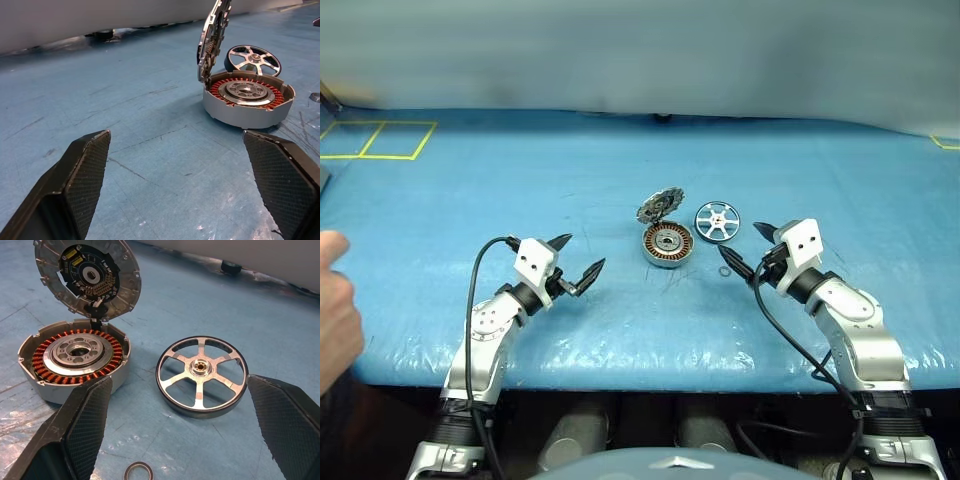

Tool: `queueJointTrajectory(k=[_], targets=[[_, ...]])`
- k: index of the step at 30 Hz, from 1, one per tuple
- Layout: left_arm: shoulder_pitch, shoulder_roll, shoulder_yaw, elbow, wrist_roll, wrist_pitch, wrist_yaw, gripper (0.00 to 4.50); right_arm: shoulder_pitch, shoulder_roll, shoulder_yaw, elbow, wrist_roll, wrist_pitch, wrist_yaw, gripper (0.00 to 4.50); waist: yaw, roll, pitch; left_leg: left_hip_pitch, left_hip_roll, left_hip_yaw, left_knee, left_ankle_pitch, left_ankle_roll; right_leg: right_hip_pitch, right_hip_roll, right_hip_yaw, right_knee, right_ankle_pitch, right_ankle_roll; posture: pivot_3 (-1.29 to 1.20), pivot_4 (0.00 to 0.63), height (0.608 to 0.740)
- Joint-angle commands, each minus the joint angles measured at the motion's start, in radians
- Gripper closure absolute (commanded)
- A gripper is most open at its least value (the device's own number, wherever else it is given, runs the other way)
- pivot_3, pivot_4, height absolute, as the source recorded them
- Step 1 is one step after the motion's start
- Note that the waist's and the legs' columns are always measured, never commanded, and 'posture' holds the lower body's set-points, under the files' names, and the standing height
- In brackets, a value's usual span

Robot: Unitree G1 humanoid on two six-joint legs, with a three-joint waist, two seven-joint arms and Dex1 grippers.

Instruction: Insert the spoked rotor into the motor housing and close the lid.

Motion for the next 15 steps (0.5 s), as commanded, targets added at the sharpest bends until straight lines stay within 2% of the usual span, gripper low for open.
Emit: queueJointTrajectory(k=[1, 15], targets=[[-0.002, -0.001, 0.005, -0.015, -0.002, -0.021, 0.005, 0.0, -0.015, -0.005, -0.005, -0.013, 0.001, -0.015, 0.004, 0.02, 0.0, 0.0, 0.0, 0.0, 0.0, 0.0, 0.0, 0.0, 0.0, 0.0, 0.0, 0.0, 0.0, 0.0, 0.0, 0.0, 0.15, 0.74], [0.001, -0.002, 0.002, -0.014, -0.002, -0.025, 0.008, 0.0, -0.021, -0.011, -0.001, -0.012, -0.01, -0.015, 0.012, 0.02, 0.0, 0.0, 0.0, 0.0, 0.0, 0.0, 0.0, 0.0, 0.0, 0.0, 0.0, 0.0, 0.0, 0.0, 0.0, 0.0, 0.15, 0.74]])
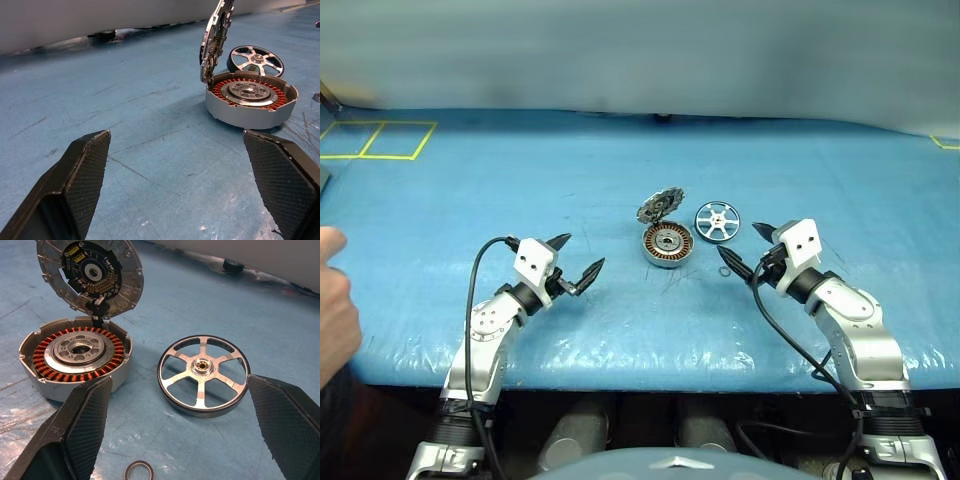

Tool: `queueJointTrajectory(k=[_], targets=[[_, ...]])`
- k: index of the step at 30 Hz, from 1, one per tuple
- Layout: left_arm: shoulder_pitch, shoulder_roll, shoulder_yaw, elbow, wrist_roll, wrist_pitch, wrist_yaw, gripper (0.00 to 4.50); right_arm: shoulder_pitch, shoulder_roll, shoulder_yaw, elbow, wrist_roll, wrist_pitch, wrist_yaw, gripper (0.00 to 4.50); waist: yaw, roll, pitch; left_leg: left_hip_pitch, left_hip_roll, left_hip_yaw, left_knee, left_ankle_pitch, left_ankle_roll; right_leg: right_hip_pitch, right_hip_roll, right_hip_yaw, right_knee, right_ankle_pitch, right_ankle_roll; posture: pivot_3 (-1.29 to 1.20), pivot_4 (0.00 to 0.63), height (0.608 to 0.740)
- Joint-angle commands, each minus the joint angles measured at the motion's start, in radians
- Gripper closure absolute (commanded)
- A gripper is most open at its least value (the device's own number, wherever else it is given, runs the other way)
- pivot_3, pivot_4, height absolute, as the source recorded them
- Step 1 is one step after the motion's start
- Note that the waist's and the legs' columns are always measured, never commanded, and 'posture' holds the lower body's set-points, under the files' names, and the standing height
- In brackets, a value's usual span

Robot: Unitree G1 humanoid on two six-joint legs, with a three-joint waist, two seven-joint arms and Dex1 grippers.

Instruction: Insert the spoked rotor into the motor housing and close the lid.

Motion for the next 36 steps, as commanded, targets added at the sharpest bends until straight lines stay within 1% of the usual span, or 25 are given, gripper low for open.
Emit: queueJointTrajectory(k=[1, 17, 23, 28, 32, 36], targets=[[-0.001, -0.002, 0.002, -0.014, -0.002, -0.021, 0.003, 0.0, -0.018, -0.01, -0.004, -0.013, 0.001, -0.015, 0.005, 0.02, 0.0, 0.0, 0.0, 0.0, 0.0, 0.0, 0.0, 0.0, 0.0, 0.0, 0.0, 0.0, 0.0, 0.0, 0.0, 0.0, 0.15, 0.74], [-0.001, -0.001, 0.002, -0.015, -0.003, -0.022, 0.002, 0.0, -0.029, -0.036, 0.019, -0.01, -0.008, -0.003, 0.028, 0.02, 0.0, 0.0, 0.0, 0.0, 0.0, 0.0, 0.0, 0.0, 0.0, 0.0, 0.0, 0.0, 0.0, 0.0, 0.0, 0.0, 0.15, 0.74], [-0.006, -0.002, -0.001, -0.015, -0.002, -0.02, 0.0, 0.0, -0.046, -0.093, 0.069, -0.007, -0.042, 0.01, 0.083, 0.02, 0.0, 0.0, 0.0, 0.0, 0.0, 0.0, 0.0, 0.0, 0.0, 0.0, 0.0, 0.0, 0.0, 0.0, 0.0, 0.0, 0.15, 0.74], [-0.01, -0.004, -0.005, -0.013, -0.001, -0.021, -0.002, 0.0, -0.1, -0.194, 0.168, -0.027, -0.108, 0.048, 0.182, 0.02, -0.001, 0.0, 0.0, 0.0, 0.0, 0.0, 0.0, 0.0, 0.0, 0.0, 0.0, 0.0, 0.0, 0.0, 0.001, 0.0, 0.15, 0.74], [-0.011, -0.003, -0.008, -0.011, 0.0, -0.021, -0.003, 0.0, -0.211, -0.273, 0.289, -0.026, -0.212, 0.049, 0.271, 0.02, -0.005, 0.0, 0.0, -0.001, 0.0, 0.001, 0.0, 0.0, 0.0, 0.001, 0.0, -0.001, 0.0, -0.001, 0.001, 0.0, 0.15, 0.74], [-0.011, -0.003, -0.011, -0.011, 0.001, -0.021, -0.003, 0.0, -0.329, -0.312, 0.421, -0.02, -0.314, 0.027, 0.377, 0.02, -0.002, -0.001, 0.0, -0.001, 0.0, 0.0, 0.0, 0.0, 0.0, 0.0, 0.0, -0.001, 0.0, -0.001, 0.001, 0.0, 0.15, 0.74]])
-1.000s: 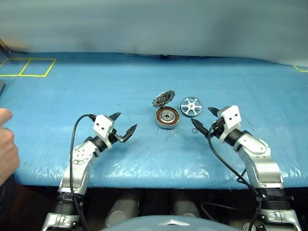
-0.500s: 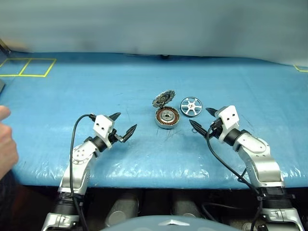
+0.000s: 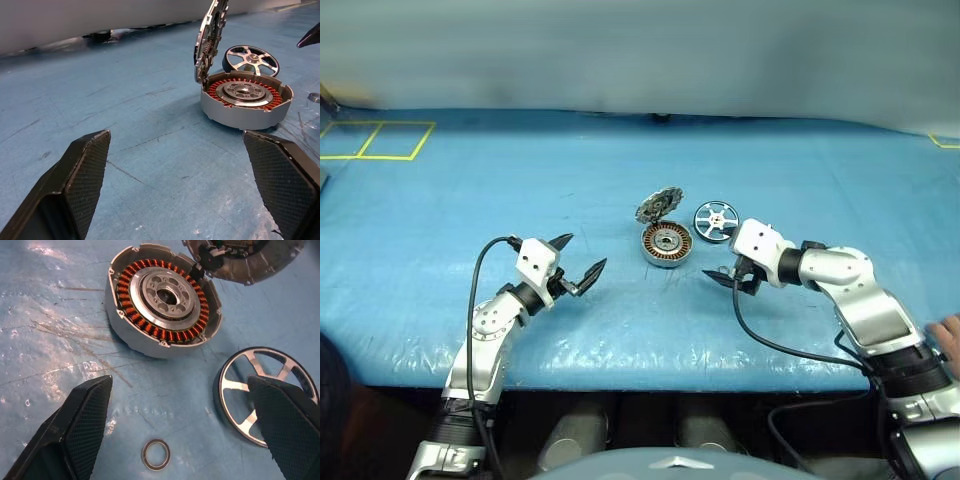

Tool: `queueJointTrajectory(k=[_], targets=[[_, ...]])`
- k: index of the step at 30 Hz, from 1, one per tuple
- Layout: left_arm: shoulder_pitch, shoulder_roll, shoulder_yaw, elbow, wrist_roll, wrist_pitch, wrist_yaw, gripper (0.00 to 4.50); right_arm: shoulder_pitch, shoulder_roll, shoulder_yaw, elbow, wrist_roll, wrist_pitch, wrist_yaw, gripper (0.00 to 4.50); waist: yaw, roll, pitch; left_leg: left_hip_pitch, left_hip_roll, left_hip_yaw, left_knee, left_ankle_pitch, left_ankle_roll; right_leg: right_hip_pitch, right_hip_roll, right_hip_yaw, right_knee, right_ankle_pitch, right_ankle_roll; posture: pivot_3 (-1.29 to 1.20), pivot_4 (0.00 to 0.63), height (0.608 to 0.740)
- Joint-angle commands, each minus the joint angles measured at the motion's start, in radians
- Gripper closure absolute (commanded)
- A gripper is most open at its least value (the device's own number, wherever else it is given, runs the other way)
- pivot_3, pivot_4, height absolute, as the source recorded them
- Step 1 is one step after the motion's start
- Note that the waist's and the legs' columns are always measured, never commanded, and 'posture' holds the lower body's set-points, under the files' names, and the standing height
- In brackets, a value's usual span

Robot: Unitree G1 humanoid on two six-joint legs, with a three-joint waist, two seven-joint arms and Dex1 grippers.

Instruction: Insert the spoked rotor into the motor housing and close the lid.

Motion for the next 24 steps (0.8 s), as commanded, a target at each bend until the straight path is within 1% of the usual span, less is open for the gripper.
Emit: queueJointTrajectory(k=[1, 5, 8, 14, 24], targets=[[-0.007, -0.002, -0.002, -0.014, -0.002, -0.019, -0.002, 0.0, -0.106, -0.021, 0.107, -0.019, -0.091, -0.027, 0.104, 0.02, 0.0, 0.0, 0.0, 0.0, 0.0, 0.0, 0.0, 0.0, 0.0, 0.0, 0.0, 0.0, 0.0, 0.0, -0.001, 0.0, 0.15, 0.74], [0.005, -0.006, -0.006, -0.02, -0.002, -0.02, 0.003, 0.0, -0.227, 0.006, 0.211, 0.011, -0.159, -0.056, 0.191, 0.02, 0.0, 0.0, 0.0, -0.001, 0.0, 0.0, 0.0, 0.0, 0.0, 0.0, 0.0, -0.001, -0.001, 0.002, -0.003, 0.0, 0.15, 0.74], [0.016, -0.005, -0.004, -0.028, -0.003, -0.019, 0.008, 0.0, -0.276, 0.026, 0.257, 0.064, -0.206, -0.092, 0.214, 0.02, 0.001, -0.001, 0.0, -0.001, 0.0, 0.0, 0.0, 0.0, 0.001, -0.001, 0.0, -0.001, -0.001, 0.003, -0.004, 0.0, 0.15, 0.74], [0.035, -0.001, -0.002, -0.044, -0.005, -0.014, 0.014, 0.0, -0.328, 0.092, 0.265, 0.137, -0.243, -0.104, 0.201, 0.02, 0.004, -0.001, 0.001, -0.001, -0.001, 0.0, 0.001, 0.0, 0.0, -0.001, 0.0, -0.001, -0.001, 0.003, -0.003, 0.0, 0.15, 0.74], [0.049, 0.0, -0.002, -0.053, -0.004, -0.008, 0.02, 0.0, -0.361, 0.167, 0.275, 0.252, -0.284, -0.133, 0.208, 0.02, 0.004, -0.001, 0.001, -0.001, -0.001, 0.0, 0.0, 0.0, 0.0, -0.001, 0.0, -0.001, 0.0, 0.003, -0.004, 0.0, 0.15, 0.74]])
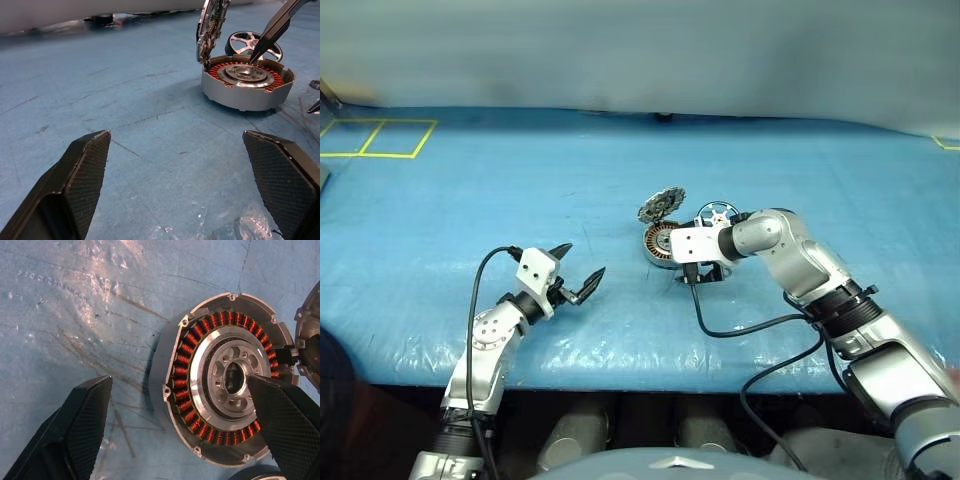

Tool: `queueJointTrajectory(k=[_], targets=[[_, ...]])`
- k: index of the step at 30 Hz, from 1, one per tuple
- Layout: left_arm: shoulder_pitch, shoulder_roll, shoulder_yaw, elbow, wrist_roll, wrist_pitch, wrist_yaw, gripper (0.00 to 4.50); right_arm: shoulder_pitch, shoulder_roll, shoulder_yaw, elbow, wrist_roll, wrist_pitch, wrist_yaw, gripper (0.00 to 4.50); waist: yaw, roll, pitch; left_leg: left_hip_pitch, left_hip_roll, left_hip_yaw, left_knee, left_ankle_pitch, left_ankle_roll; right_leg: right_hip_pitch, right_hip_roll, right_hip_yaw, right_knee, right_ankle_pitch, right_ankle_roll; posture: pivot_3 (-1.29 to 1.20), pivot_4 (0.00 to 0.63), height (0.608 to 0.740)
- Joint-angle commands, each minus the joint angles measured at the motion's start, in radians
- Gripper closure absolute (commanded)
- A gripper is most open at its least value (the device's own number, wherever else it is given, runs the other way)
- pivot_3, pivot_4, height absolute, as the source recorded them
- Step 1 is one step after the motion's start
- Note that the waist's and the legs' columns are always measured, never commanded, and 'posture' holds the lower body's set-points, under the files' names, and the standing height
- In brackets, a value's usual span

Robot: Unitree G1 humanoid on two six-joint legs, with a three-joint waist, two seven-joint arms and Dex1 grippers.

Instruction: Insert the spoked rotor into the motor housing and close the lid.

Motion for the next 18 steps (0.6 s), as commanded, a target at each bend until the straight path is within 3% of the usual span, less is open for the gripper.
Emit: queueJointTrajectory(k=[1, 7, 13, 15, 18], targets=[[0.002, 0.001, 0.007, -0.05, -0.004, -0.01, 0.008, 0.0, -0.038, 0.022, -0.002, 0.032, -0.004, -0.019, 0.013, 0.02, -0.001, 0.0, 0.0, 0.0, 0.0, 0.0, 0.0, 0.0, 0.0, 0.0, 0.0, 0.0, 0.0, 0.0, 0.0, 0.0, 0.15, 0.74], [0.0, -0.002, 0.005, -0.048, -0.001, -0.013, 0.016, 0.0, -0.068, 0.061, 0.018, 0.17, -0.025, -0.043, 0.037, 0.02, -0.005, 0.0, 0.0, 0.001, 0.0, 0.0, 0.0, 0.0, 0.0, 0.001, 0.0, 0.0, 0.001, 0.0, 0.0, 0.0, 0.15, 0.74], [0.007, 0.002, 0.006, -0.056, -0.001, -0.013, 0.023, 0.0, -0.094, 0.086, 0.018, 0.272, -0.044, -0.073, 0.02, 1.39, -0.003, 0.0, 0.0, 0.003, 0.0, 0.0, 0.001, 0.0, -0.001, 0.002, 0.001, 0.0, 0.001, 0.0, 0.0, 0.0, 0.15, 0.74], [0.008, 0.003, 0.008, -0.057, -0.001, -0.013, 0.025, 0.0, -0.089, 0.088, 0.009, 0.258, -0.033, -0.064, 0.028, 2.04, -0.003, -0.001, -0.001, 0.003, 0.0, 0.0, 0.001, 0.0, -0.001, 0.003, 0.001, 0.0, 0.001, 0.0, 0.0, 0.0, 0.15, 0.74], [0.008, 0.005, 0.009, -0.057, -0.001, -0.012, 0.025, 0.0, -0.071, 0.083, 0.003, 0.208, -0.038, -0.062, 0.017, 2.26, -0.004, 0.0, -0.001, 0.004, 0.0, 0.0, 0.001, 0.0, -0.001, 0.003, 0.001, 0.0, 0.001, 0.001, 0.001, 0.0, 0.15, 0.74]])
